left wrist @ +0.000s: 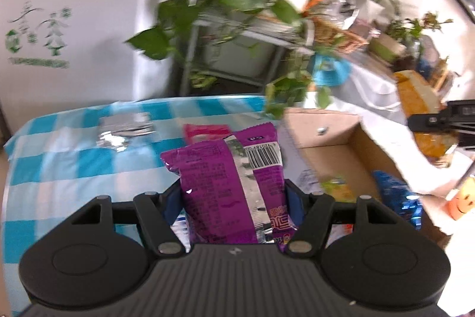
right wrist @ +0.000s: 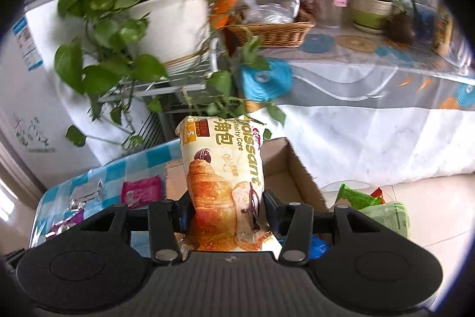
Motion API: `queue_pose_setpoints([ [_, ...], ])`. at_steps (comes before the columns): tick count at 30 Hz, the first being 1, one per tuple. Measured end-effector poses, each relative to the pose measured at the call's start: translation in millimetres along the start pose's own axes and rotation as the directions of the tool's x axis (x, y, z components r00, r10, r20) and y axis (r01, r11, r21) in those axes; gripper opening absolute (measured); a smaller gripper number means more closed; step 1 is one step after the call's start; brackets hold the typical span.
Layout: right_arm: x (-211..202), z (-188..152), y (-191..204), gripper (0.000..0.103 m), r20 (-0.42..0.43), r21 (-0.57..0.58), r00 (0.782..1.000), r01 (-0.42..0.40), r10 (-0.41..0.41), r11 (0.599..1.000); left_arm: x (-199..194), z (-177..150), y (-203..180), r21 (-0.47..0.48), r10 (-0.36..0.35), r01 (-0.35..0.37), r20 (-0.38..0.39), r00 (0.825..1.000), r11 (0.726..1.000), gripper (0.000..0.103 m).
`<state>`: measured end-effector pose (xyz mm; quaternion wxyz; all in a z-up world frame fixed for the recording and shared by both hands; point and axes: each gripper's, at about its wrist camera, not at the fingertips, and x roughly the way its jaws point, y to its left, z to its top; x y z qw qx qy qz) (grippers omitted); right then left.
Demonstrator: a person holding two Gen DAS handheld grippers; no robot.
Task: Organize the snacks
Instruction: 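Carry both bags over the cardboard box and open both grippers to drop them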
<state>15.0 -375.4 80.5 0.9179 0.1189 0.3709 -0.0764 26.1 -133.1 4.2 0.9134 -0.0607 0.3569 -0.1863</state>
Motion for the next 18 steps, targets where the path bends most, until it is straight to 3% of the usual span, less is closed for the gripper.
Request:
queue_pose_setpoints([
  [12,0.5,3.3,-19.3,0.054,-0.006,0.054,1.0,0.012,-0.012,0.998,32.8,10.9,-81.4,0.02,-0.171,0.172,-0.039,0.985,0.985,0.067],
  [18,4.5,5.4,-23.5,0.054,-0.014,0.084,1.0,0.006,-0.005,0.996,46.3,14.4,-103.1,0.034,-0.192,0.194,-0.053,0.98,0.98,0.067],
])
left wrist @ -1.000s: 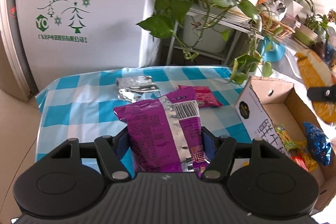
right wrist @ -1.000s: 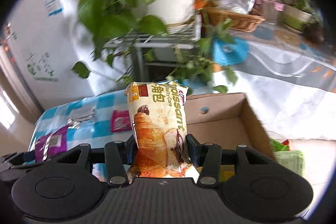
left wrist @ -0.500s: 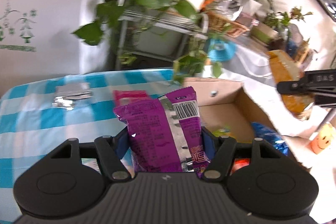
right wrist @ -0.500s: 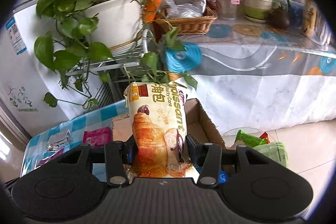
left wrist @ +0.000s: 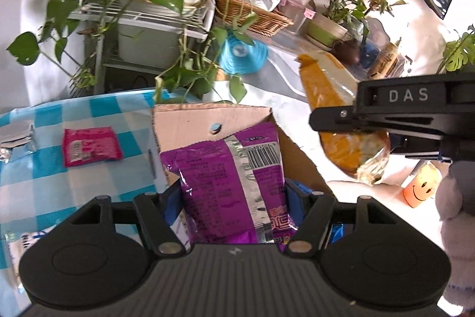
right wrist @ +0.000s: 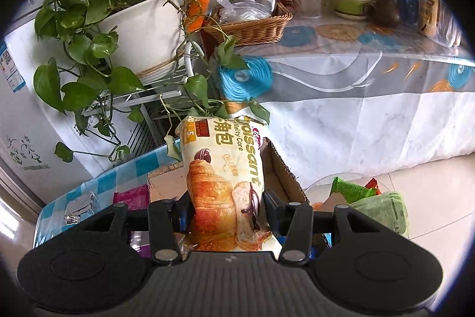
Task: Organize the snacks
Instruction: 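Carry both bags over the cardboard box and open both grippers to drop them, then move the left tool over the silver foil packet while the right tool approaches the white Amerie pack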
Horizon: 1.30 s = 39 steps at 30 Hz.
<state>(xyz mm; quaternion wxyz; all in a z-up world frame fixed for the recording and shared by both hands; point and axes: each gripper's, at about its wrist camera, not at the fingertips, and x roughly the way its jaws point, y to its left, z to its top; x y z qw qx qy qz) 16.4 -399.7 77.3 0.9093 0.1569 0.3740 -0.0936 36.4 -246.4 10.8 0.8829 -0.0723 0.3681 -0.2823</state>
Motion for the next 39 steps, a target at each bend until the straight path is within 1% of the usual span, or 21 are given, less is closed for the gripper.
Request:
queue_pose_setpoints([
  [3,1.3,0.5,-3.1,0.054,-0.005,0.024,1.0,-0.007,0.007,1.0,4.4,0.9,-3.5,0.003,-0.002,0.002,-0.002,1.0,1.0,0.066],
  [6,4.0,0.4,-4.1,0.054,-0.012,0.037,1.0,-0.004,0.005,0.999,6.3,1.8,-6.1,0.013,-0.01,0.01,-0.002,1.0,1.0,0.069],
  [8,5.2,0.4,-4.1,0.055,-0.016,0.044,1.0,-0.007,0.007,0.999,4.2,3.5,-7.7,0.021,-0.012,0.012,0.005,1.0,1.0,0.076],
  [9,5.1,0.7,-4.2,0.056,-0.013,0.048,1.0,-0.009,0.01,0.999,1.4,4.4,-7.4,0.02,-0.013,0.013,0.013,1.0,1.0,0.077],
  [10,4.2,1.1,-4.1,0.061,-0.004,0.052,1.0,-0.014,0.015,0.999,-0.9,5.5,-6.7,0.019,-0.012,0.012,0.02,1.0,1.0,0.079],
  [11,2.9,1.5,-4.3,0.071,0.001,0.057,1.0,-0.018,0.018,0.998,-3.4,6.8,-4.9,0.019,-0.011,0.011,0.025,1.0,1.0,0.081],
  [13,0.6,2.0,-5.2,0.074,0.015,0.069,1.0,-0.019,0.018,0.997,-8.6,9.8,-0.4,0.023,0.004,-0.004,0.034,0.999,1.0,0.082],
  [17,0.1,2.1,-5.8,0.075,0.015,0.081,1.0,-0.021,0.02,0.997,-17.4,14.5,15.1,0.016,0.03,-0.031,0.045,0.999,0.999,0.084],
  [23,1.0,1.4,1.2,0.077,0.017,0.059,0.999,-0.046,0.045,0.997,-29.3,19.1,47.9,-0.021,0.077,-0.077,0.039,0.996,0.997,0.084],
  [31,2.1,0.1,14.6,0.079,0.017,0.007,0.997,-0.08,0.08,0.997,-45.0,20.1,90.1,-0.04,0.149,-0.148,0.03,0.988,0.988,0.085],
  [35,2.7,-1.1,22.2,0.08,0.017,-0.021,0.995,-0.096,0.097,0.995,-55.1,21.0,107.1,-0.033,0.172,-0.171,0.034,0.984,0.985,0.085],
  [39,3.7,-4.2,32.5,0.08,0.012,-0.07,0.993,-0.114,0.115,0.991,-65.2,24.4,129.1,-0.042,0.214,-0.213,0.034,0.976,0.976,0.085],
])
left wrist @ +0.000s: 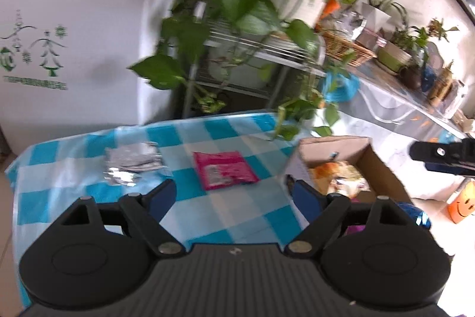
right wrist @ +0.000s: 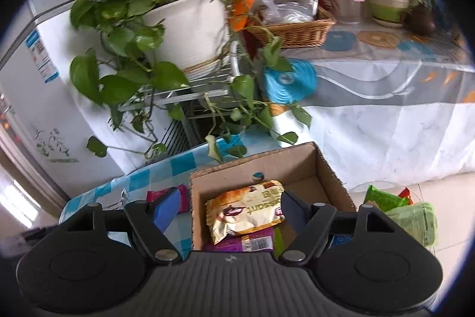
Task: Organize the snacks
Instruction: 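Move the left tool over the silver foil packet while the right tool approaches the white Amerie pack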
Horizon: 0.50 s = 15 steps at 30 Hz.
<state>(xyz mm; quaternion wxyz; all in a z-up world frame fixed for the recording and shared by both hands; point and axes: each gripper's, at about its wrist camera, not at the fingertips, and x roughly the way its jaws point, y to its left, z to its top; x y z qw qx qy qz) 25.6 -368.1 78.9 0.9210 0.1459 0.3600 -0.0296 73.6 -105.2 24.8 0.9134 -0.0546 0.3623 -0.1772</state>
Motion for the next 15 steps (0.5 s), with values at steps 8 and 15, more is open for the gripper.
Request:
queue_pose_setpoints([
  [8,5.8,-4.1,20.1,0.081,-0.018,-0.082,0.999,-0.038,0.037,0.996,-2.4,16.2,50.3,-0.06,0.111,-0.11,0.017,0.994,0.992,0.086],
  [15,13.1,-7.3,36.5,0.081,-0.043,-0.118,0.998,-0.059,0.055,0.991,8.5,21.6,75.8,-0.114,0.162,-0.16,0.004,0.987,0.98,0.086],
])
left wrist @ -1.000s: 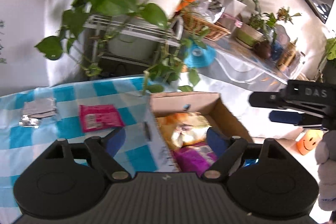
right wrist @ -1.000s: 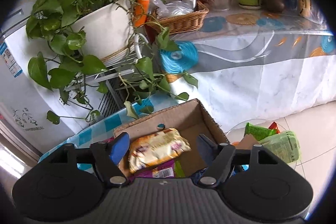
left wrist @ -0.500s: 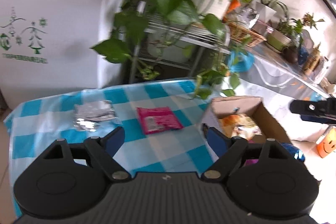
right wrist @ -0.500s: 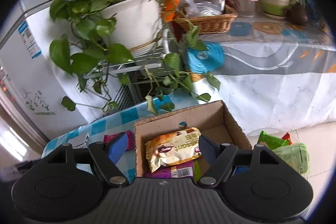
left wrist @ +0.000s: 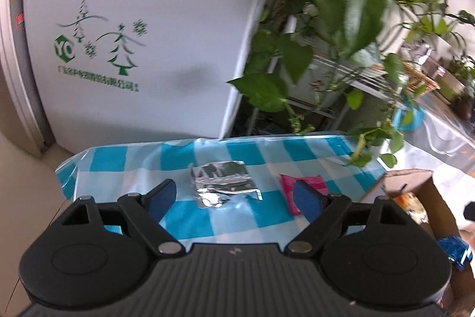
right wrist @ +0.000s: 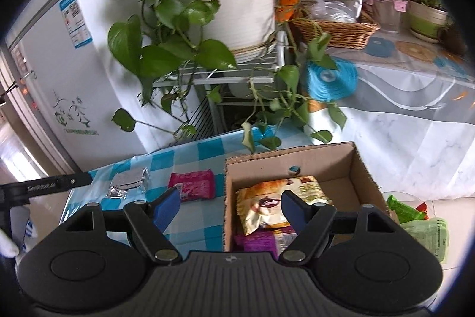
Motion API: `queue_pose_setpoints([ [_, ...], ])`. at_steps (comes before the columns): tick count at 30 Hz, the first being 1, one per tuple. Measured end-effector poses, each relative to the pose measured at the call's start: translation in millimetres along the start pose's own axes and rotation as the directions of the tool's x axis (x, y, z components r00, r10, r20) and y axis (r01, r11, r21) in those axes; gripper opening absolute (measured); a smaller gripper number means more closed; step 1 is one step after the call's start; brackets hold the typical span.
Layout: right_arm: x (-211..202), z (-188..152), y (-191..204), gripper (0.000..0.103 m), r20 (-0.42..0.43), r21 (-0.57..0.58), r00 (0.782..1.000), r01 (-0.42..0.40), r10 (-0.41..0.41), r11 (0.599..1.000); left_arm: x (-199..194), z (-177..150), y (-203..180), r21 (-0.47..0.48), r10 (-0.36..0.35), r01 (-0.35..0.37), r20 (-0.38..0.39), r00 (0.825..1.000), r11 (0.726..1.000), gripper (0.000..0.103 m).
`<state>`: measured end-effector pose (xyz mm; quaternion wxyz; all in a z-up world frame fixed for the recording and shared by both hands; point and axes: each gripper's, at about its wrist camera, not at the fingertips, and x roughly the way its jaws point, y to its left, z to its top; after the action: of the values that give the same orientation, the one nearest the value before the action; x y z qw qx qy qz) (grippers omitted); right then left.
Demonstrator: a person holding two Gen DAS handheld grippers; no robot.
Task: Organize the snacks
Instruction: 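Move the left tool over the silver foil packet while the right tool approaches the white Amerie pack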
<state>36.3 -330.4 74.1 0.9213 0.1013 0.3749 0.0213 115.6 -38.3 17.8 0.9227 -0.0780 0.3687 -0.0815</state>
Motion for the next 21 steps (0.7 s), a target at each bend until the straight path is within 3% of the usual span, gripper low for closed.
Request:
queue_pose_setpoints([
  [12,22.4,-5.2,36.5,0.081,-0.068,-0.047,0.995,-0.071,0.068,0.996,38.0,10.5,11.4,-0.06,0.019,-0.021,-0.039,0.999,0.998,0.086],
  [21,51.3,-22.3,76.5,0.085,-0.188,-0.081,0.973,-0.155,0.137,0.985,82.5,10.7,3.5,-0.002,0.004,-0.005,-0.1,0.995,1.0,0.088],
])
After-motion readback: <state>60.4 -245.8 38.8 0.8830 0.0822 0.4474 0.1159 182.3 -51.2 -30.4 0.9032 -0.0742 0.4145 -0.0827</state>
